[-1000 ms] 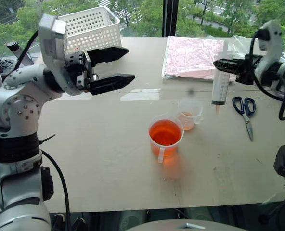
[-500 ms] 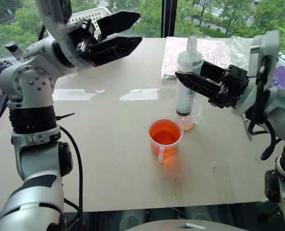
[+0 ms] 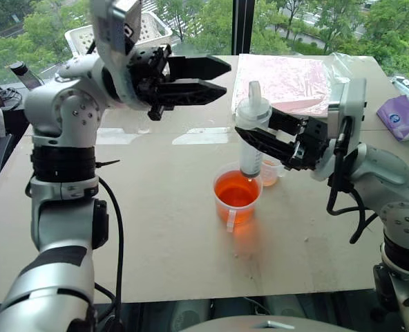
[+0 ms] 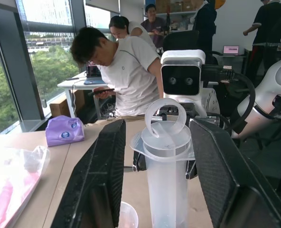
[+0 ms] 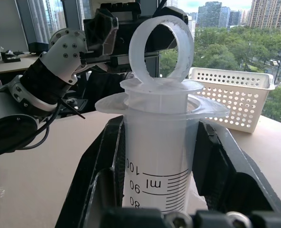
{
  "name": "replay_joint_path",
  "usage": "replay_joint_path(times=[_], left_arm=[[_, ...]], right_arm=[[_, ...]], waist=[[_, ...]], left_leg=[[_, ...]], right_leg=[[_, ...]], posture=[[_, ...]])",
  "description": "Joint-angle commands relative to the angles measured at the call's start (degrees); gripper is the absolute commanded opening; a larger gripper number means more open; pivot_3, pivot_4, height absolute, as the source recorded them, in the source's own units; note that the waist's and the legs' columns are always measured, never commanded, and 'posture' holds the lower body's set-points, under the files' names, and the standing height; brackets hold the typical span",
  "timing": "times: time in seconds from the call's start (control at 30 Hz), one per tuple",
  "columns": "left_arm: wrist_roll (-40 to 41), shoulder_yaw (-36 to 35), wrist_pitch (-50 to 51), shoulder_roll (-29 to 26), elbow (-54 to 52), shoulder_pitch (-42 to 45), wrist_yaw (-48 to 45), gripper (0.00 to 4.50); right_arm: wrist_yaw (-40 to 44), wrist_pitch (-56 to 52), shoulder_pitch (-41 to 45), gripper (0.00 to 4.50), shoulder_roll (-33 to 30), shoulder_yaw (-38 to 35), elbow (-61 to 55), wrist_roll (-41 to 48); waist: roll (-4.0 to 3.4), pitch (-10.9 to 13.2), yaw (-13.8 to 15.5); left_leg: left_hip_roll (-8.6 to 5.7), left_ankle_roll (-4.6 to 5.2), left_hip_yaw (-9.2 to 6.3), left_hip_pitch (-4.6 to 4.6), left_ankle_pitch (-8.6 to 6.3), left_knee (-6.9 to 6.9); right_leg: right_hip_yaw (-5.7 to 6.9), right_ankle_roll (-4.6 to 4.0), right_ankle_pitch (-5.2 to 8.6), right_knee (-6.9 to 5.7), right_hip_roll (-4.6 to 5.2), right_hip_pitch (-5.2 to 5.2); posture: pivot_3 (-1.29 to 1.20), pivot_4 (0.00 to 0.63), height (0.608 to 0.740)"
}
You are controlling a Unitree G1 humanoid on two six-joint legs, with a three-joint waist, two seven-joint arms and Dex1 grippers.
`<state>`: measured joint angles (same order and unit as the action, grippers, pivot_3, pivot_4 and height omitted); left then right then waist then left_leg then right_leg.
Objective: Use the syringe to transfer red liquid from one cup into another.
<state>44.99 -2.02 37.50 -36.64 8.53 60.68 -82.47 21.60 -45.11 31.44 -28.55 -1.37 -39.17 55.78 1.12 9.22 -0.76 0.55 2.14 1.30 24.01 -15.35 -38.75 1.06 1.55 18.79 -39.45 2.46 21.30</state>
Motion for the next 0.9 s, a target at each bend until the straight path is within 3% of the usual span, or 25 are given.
replay_joint_path(times=[0.03, 0.5, 0.6, 0.9], left_arm=[[-1.23, 0.11, -2.08, 0.97, -0.20, 1.98, -0.75, 2.35], [-3.04, 1.59, -2.13, 3.76, -0.49, 2.22, -3.50, 2.35], [-3.63, 2.20, -2.93, 3.55, -1.35, 1.25, -4.22, 1.52], [-6.06, 1.64, -5.01, 2.45, 1.56, 1.16, -4.87, 1.52]], right_arm=[[0.47, 1.80, -0.37, 1.49, 0.32, 0.11, -1.04, -1.12], [-0.38, 1.50, -1.14, 1.49, 2.57, 2.80, -1.96, -3.50], [-0.79, 1.54, -1.19, 1.49, 3.01, 2.75, -2.06, -3.53], [-0.89, 2.13, -2.17, 1.49, 3.48, 1.25, -2.36, -2.75]], waist=[[0.00, 0.00, -0.03], [0.00, 0.00, -0.08], [0.00, 0.00, -0.09], [0.00, 0.00, -0.09]], left_leg=[[0.00, 0.00, 0.00, 0.00, 0.00, 0.00], [0.00, 0.00, 0.00, 0.00, 0.00, -0.01], [0.00, 0.00, 0.00, 0.00, 0.00, -0.02], [0.00, 0.00, 0.00, -0.01, 0.00, -0.03]], right_leg=[[0.00, 0.00, 0.00, 0.00, 0.00, 0.00], [-0.04, 0.00, 0.00, -0.02, -0.01, 0.01], [-0.04, 0.00, 0.00, -0.03, 0.00, 0.01], [-0.04, 0.00, 0.00, -0.06, -0.01, 0.01]], posture=[[0.00, 0.150, 0.740], [0.00, 0.150, 0.740], [0.00, 0.150, 0.740], [0.00, 0.150, 0.740]])
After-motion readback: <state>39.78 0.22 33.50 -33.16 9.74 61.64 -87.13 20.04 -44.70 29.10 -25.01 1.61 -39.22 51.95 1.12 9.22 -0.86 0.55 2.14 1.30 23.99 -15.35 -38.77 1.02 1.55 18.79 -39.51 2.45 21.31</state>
